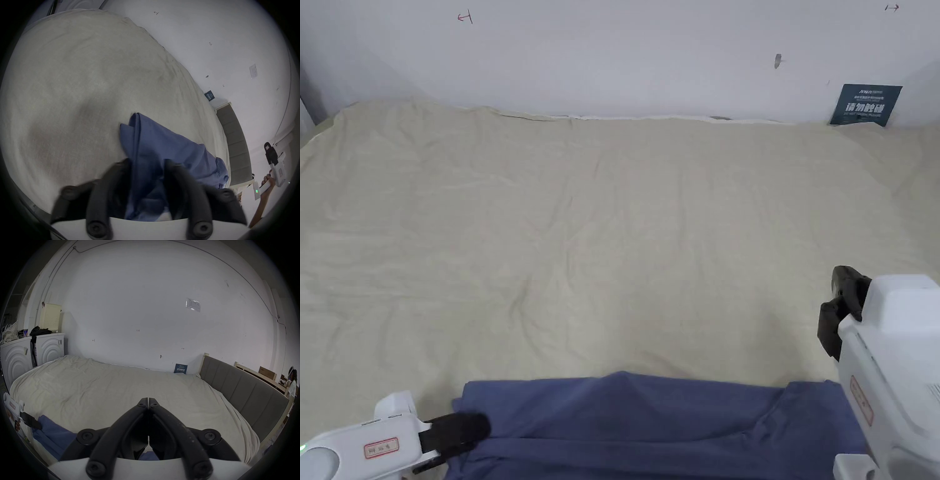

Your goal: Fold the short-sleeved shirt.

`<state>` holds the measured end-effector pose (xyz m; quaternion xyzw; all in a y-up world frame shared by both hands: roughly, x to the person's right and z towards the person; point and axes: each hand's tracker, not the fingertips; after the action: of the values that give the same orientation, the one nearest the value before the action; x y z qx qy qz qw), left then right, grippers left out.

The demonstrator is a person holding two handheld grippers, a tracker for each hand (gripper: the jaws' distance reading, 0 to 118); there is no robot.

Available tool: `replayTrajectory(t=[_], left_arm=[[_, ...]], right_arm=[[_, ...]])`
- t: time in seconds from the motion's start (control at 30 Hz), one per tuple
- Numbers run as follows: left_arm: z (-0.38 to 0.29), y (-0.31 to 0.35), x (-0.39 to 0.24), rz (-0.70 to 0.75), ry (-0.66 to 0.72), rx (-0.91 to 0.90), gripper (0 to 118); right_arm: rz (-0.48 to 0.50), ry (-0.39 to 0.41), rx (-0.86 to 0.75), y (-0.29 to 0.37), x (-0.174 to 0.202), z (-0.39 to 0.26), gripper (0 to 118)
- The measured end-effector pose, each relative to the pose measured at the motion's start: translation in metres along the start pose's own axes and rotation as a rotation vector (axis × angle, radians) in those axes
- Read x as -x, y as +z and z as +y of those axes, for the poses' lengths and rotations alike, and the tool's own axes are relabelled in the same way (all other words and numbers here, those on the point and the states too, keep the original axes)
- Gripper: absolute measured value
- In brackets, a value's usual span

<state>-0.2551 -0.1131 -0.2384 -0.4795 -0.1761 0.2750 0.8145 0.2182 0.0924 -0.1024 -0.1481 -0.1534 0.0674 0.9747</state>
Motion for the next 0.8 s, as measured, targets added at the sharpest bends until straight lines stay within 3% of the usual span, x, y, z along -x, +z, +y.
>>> replayTrajectory(t=[0.03,0.13,0.33,0.5,0.7,0.8], left_arm=[[-0.004,-0.003,-0.002,0.05,-0.013,-0.002,18],[0.001,-0.009,0.004,0.019,-0.003,-0.011,10],[0.002,0.015,-0.032,0.088,-0.154,-0.06,8],[0.035,0.049,-0.022,0.101,-0.14,-0.127,7],[0.045,0.097,-0.024,0.254,-0.113,-0.187,7],[0.045,0.096,-0.028,0.322,-0.177,-0.153,7]], right_arm=[[-0.001,-0.005,0.001,0.0,0.0,0.0,1],[0.0,-0.02,0.004,0.001,-0.004,-0.002,1],[-0.006,-0.02,-0.002,0.002,-0.014,-0.002,1],[-0.009,-0.035,-0.022,0.002,-0.025,0.0,1],[-0.002,-0.06,-0.035,0.004,-0.036,-0.005,1],[0.001,-0.068,-0.037,0.008,-0.04,-0.007,1]])
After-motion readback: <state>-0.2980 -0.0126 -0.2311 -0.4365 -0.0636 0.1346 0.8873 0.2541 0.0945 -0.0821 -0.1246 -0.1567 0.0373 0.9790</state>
